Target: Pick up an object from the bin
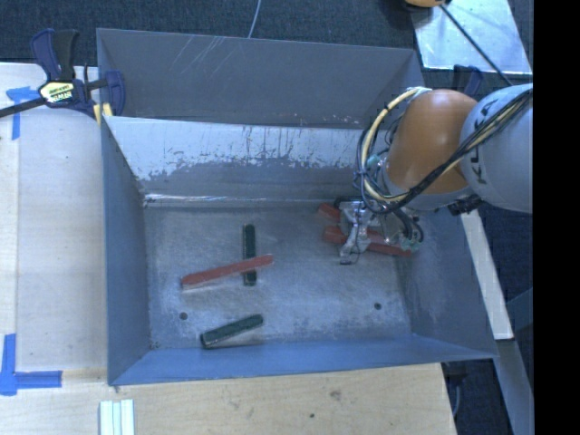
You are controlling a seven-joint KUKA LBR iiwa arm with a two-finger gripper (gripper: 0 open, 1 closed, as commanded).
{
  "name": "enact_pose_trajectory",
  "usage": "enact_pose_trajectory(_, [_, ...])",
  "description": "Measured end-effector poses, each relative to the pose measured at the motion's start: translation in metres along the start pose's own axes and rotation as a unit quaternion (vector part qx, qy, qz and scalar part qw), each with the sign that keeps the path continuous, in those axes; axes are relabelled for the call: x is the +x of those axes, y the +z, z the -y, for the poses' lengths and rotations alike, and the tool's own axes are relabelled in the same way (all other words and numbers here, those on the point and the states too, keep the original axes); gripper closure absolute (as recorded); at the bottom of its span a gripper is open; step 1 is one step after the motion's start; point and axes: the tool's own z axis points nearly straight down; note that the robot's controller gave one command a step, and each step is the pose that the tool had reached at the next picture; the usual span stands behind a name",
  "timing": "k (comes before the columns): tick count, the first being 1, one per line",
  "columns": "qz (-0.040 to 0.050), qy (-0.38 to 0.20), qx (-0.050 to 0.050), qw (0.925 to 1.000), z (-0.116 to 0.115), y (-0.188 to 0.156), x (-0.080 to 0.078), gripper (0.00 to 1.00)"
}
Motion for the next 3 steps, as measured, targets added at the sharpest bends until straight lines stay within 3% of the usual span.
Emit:
enact_pose_trajectory(1, [-0.0054,0.014,0.000,0.9999,0.060,-0.105,-0.024,1.00])
enact_pose_trajectory(2, [-0.0055,0.014,0.000,0.9999,0.060,-0.105,-0.024,1.00])
enact_pose_trajectory(3, [-0.0051,0.013,0.000,0.9999,0.056,-0.151,-0.006,1.00])
